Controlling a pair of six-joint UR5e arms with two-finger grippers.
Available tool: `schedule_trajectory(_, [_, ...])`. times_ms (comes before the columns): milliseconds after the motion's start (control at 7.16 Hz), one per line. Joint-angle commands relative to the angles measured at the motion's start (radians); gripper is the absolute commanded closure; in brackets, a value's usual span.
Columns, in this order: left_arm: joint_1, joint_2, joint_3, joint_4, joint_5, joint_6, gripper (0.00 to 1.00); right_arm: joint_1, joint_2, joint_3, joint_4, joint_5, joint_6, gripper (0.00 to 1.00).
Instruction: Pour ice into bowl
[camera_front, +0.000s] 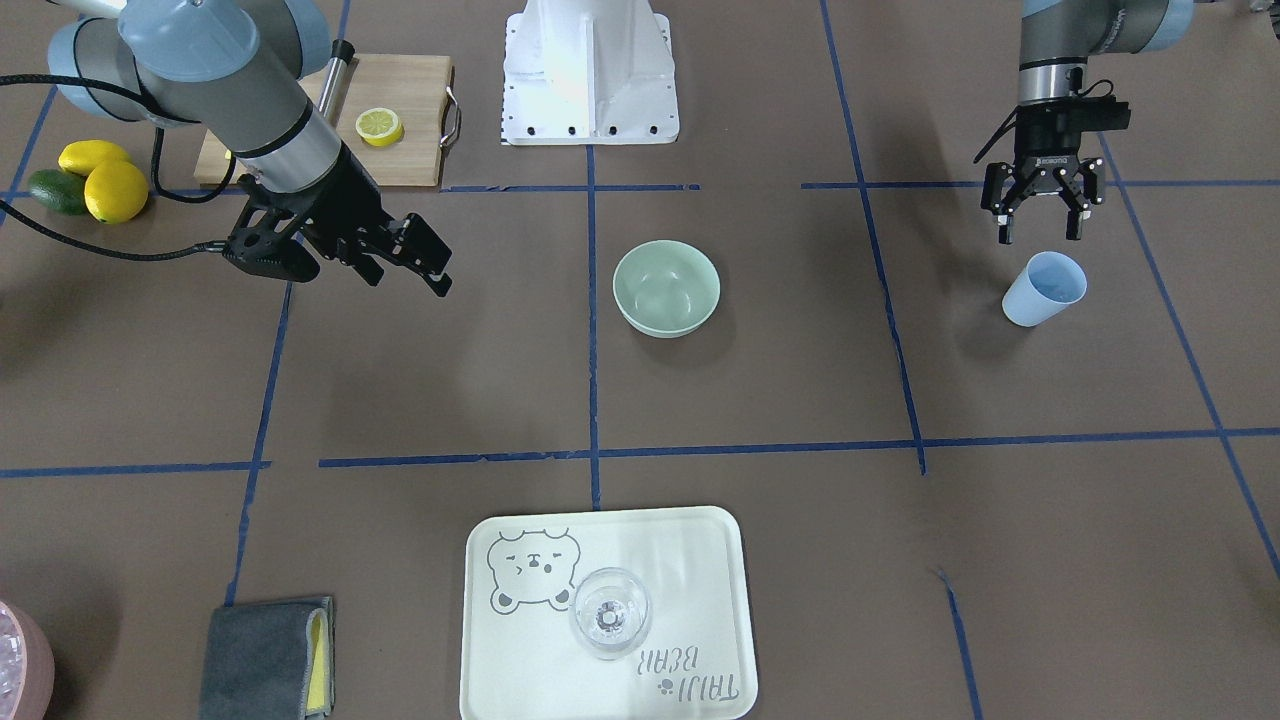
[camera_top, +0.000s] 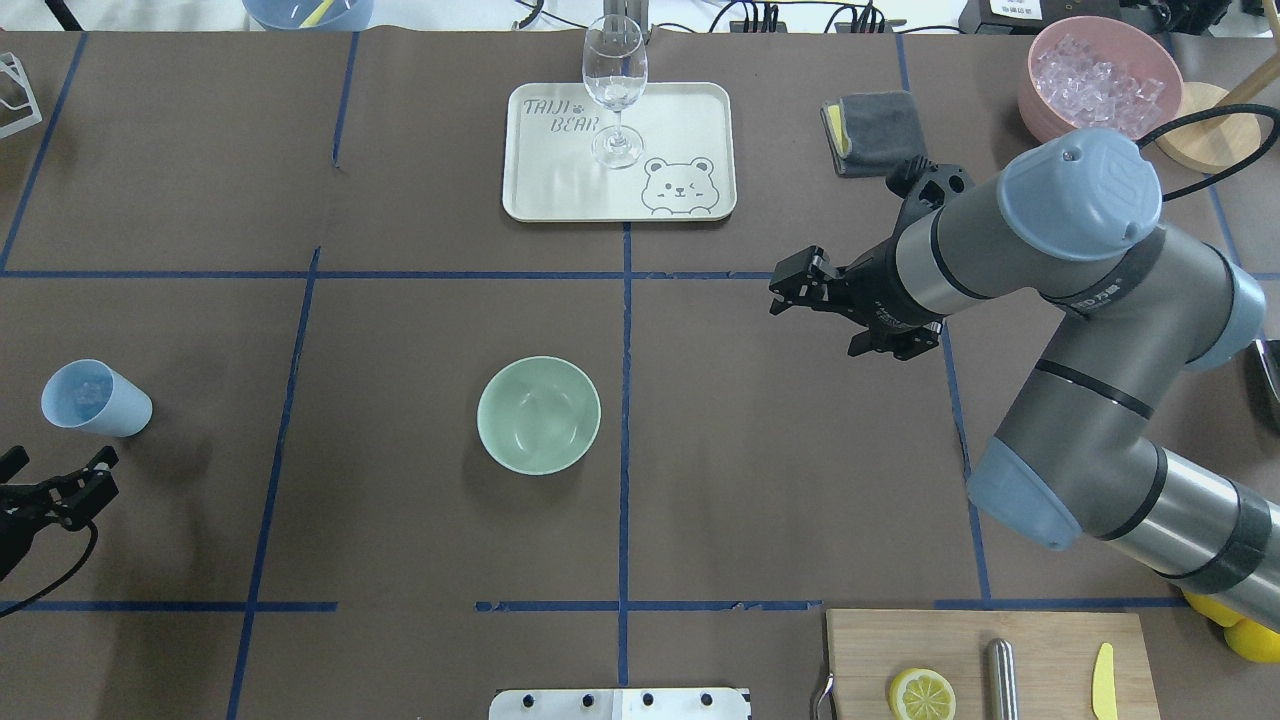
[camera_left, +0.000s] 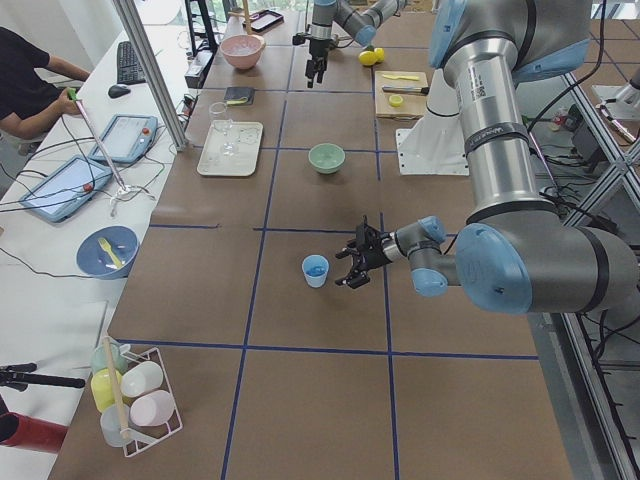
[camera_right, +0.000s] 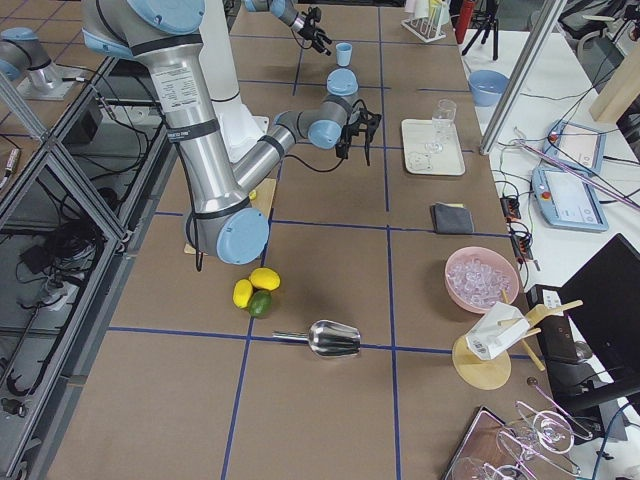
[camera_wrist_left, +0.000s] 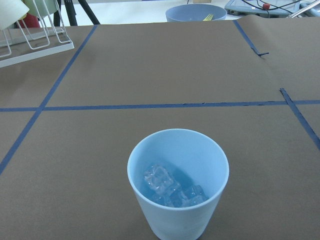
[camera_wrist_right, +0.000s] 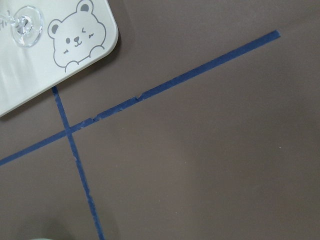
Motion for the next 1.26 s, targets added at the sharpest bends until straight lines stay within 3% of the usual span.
schedule_trajectory(0, [0.006,-0.062,0.070,-0.009,0.129,-0.003,0.00,-0.002,0.002,-0.002,0.000,0.000,-0.002,0.00])
schedule_trajectory(279, [0.011,-0.113,0.151,-0.011,0.218,-0.084,0.00,0.000,0.003,0.001,0.000,0.000,-0.004,0.00])
schedule_trajectory(559, [0.013,-0.146,0.159,-0.006,0.266,-0.083,0.00,0.000,0.003,0.001,0.000,0.000,-0.006,0.00])
schedule_trajectory(838, [0.013,-0.163,0.252,-0.008,0.326,-0.081,0.01,0.000,0.005,0.003,0.000,0.002,-0.006,0.00])
schedule_trajectory(1118, [0.013,-0.205,0.280,-0.006,0.337,-0.078,0.01,0.000,0.003,0.001,0.000,0.002,-0.007,0.00])
